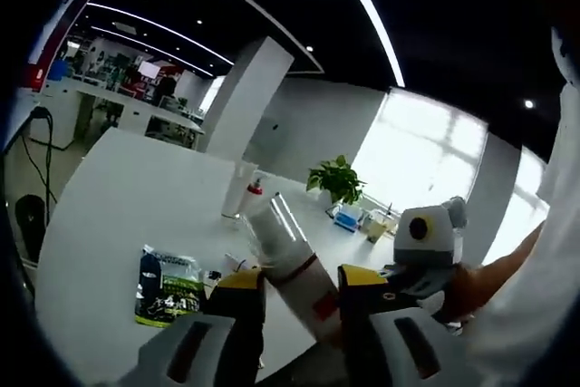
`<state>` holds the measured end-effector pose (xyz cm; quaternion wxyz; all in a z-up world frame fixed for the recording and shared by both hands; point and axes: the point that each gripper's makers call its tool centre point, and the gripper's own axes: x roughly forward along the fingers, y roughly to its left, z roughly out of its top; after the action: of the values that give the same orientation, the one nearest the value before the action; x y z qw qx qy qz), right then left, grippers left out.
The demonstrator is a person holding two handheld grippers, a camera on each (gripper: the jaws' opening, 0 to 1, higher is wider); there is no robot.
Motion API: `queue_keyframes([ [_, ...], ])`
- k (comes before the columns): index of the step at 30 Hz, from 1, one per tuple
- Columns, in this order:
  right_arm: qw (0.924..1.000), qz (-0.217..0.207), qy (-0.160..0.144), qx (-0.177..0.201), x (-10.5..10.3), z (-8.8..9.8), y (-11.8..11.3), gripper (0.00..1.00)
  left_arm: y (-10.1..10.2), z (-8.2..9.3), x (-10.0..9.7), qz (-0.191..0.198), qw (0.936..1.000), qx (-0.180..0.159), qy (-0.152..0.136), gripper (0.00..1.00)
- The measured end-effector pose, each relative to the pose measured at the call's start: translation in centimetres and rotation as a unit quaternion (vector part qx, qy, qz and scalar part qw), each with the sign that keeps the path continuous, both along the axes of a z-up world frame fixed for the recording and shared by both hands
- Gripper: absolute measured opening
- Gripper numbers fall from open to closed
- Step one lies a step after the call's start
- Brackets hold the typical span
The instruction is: Arrange the skincare products in the storage area until every visible bottle or jar stands upright without overlapping.
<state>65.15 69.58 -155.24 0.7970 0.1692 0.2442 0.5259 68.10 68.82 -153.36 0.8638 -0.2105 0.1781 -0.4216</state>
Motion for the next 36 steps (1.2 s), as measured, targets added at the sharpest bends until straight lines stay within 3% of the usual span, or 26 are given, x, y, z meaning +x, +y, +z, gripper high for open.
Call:
queue_keyframes([
  [5, 0.9991, 0.030, -0.010, -0.029, -0.1, -0.3, 0.3, 0.16, 0.2, -0.4, -0.2, -0.007, 0.9999, 0.010, 0.006, 0.34],
  [6, 0.9980, 0.028, -0.032, -0.047, 0.3, -0.4, 0.2, 0.16, 0.3, -0.5, 0.1, -0.001, 0.9999, 0.012, 0.007, 0.34],
  [8, 0.9875, 0.031, -0.095, -0.122, 0.7, -1.1, 0.2, 0.17, 0.4, -1.1, 0.3, 0.008, 0.9996, 0.024, 0.016, 0.34],
  [9, 0.9730, 0.025, -0.153, -0.172, 1.3, -1.2, 0.1, 0.17, 0.6, -1.4, 0.6, 0.017, 0.9991, 0.032, 0.020, 0.33],
  [10, 0.9658, 0.025, -0.172, -0.192, 1.3, -1.2, 0.3, 0.17, 0.7, -1.5, 0.7, 0.020, 0.9989, 0.028, 0.030, 0.33],
  [12, 0.9436, 0.017, -0.226, -0.242, 1.7, -1.3, 0.3, 0.17, 1.0, -1.4, 0.8, 0.021, 0.9986, 0.020, 0.043, 0.31],
  [18, 0.9385, 0.008, -0.226, -0.261, 1.7, -2.2, 1.1, 0.18, 1.5, -1.3, 0.6, 0.021, 0.9977, 0.006, 0.063, 0.25],
  [21, 0.9406, 0.018, -0.208, -0.268, 1.6, -2.7, 1.1, 0.18, 1.4, -1.6, 0.3, 0.015, 0.9984, 0.027, 0.047, 0.23],
  [24, 0.9554, 0.035, -0.188, -0.225, 1.1, -2.3, 1.1, 0.22, 1.0, -2.2, 0.1, 0.005, 0.9978, 0.055, 0.036, 0.22],
  [29, 0.9639, 0.049, -0.172, -0.197, 1.2, -1.2, -0.2, 0.32, 0.6, -3.0, -0.5, -0.015, 0.9946, 0.103, 0.005, 0.22],
  [30, 0.9705, 0.058, -0.153, -0.177, 0.9, -0.9, -0.3, 0.31, 0.6, -3.4, -0.7, -0.019, 0.9926, 0.120, -0.003, 0.22],
  [31, 0.9713, 0.075, -0.131, -0.184, 0.4, -1.4, -0.7, 0.31, 0.5, -3.4, -0.7, -0.019, 0.9921, 0.124, -0.009, 0.22],
  [32, 0.9729, 0.072, -0.130, -0.177, 0.5, -1.1, -0.8, 0.31, 0.5, -3.5, -0.6, -0.016, 0.9922, 0.124, -0.010, 0.22],
  [35, 0.9898, 0.045, -0.105, -0.085, 0.8, 1.8, -0.3, 0.27, 0.8, -3.6, -0.5, -0.014, 0.9914, 0.130, -0.011, 0.22],
  [36, 0.9919, 0.031, -0.101, -0.070, 1.1, 2.4, -0.3, 0.28, 0.7, -3.6, -0.5, -0.014, 0.9913, 0.130, -0.012, 0.22],
])
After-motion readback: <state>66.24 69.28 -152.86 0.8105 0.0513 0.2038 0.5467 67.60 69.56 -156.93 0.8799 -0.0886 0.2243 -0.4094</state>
